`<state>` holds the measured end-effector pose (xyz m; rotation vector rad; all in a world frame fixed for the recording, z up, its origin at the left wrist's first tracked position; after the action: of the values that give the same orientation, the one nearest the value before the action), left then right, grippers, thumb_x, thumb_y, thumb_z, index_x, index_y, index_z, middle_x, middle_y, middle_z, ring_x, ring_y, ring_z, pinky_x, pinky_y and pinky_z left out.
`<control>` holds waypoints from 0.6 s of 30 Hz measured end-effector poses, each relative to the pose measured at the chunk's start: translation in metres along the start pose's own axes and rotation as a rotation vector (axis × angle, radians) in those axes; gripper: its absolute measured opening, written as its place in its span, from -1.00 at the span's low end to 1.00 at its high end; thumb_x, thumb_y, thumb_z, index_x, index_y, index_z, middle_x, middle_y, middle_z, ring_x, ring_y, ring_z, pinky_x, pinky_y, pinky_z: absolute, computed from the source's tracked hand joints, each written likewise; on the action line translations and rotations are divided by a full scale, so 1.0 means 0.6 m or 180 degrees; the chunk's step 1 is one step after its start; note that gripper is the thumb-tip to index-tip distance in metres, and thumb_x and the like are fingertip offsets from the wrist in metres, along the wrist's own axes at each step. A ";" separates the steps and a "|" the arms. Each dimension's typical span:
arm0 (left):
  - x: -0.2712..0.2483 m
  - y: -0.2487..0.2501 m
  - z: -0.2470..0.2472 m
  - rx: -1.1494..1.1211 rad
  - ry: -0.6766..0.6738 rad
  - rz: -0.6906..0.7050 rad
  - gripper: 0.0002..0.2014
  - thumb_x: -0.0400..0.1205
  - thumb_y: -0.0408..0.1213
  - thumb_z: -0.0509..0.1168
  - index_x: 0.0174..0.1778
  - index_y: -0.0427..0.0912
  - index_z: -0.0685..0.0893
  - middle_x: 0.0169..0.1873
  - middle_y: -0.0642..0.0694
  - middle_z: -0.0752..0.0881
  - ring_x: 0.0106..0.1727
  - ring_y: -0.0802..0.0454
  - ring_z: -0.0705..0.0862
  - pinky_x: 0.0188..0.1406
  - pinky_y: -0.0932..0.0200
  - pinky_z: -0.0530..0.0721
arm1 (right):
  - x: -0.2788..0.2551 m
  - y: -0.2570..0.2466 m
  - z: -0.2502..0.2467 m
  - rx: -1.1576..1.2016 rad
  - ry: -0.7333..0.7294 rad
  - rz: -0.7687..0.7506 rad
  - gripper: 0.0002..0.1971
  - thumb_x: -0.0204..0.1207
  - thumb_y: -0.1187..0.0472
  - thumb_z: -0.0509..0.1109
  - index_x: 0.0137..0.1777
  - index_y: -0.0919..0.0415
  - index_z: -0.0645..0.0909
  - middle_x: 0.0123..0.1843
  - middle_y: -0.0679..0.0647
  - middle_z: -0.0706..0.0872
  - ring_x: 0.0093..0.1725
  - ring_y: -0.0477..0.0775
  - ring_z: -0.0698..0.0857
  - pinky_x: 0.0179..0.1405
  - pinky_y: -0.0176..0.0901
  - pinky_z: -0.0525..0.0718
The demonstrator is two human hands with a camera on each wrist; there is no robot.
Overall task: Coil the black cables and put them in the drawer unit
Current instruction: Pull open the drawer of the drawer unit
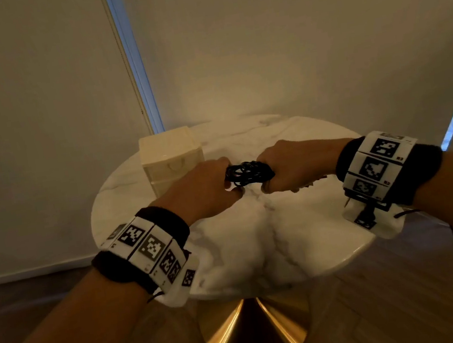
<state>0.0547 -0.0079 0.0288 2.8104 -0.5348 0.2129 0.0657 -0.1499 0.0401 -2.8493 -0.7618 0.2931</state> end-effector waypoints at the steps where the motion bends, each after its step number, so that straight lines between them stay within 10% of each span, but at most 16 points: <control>1: 0.010 -0.014 0.002 0.0029 -0.0022 -0.0040 -0.70 0.58 0.02 0.38 0.01 -0.11 0.54 -0.22 0.05 0.62 -0.23 0.06 0.61 -0.25 0.15 0.56 | 0.012 0.008 -0.002 0.0060 -0.0002 0.0018 -0.86 0.60 0.15 0.41 -0.01 0.23 0.69 -0.40 0.12 0.75 -0.66 -0.16 0.58 -0.66 -0.42 0.53; 10: 0.074 -0.149 0.030 -0.0066 -0.0491 -0.0518 -0.55 0.58 0.14 0.31 0.23 -0.09 0.57 -0.02 0.04 0.69 -0.03 0.05 0.67 0.03 0.09 0.68 | 0.146 0.054 -0.024 0.0366 -0.0042 0.0030 -0.82 0.60 0.11 0.41 -0.16 0.20 0.63 -0.42 0.11 0.69 -0.56 0.01 0.62 -0.56 -0.21 0.57; 18: 0.029 -0.175 0.021 -0.0195 -0.0497 -0.0936 -0.25 0.62 0.19 0.21 0.64 -0.10 0.15 0.19 0.02 0.66 0.11 0.01 0.66 0.14 0.00 0.69 | 0.190 0.023 -0.074 0.1432 0.0006 0.0183 -0.79 0.59 0.14 0.43 -0.27 0.13 0.58 -0.46 0.11 0.69 -0.69 -0.18 0.55 -0.69 -0.35 0.54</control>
<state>0.1116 0.0763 -0.0045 2.8149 -0.1510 -0.0814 0.1795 -0.1093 0.0638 -2.4470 -0.5320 0.4114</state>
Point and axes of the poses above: each hand's wrist, its own x-axis towards the middle knuckle, its own z-axis out of the palm, y = z × x, the point moved 6 cm from there along x, towards the middle knuckle
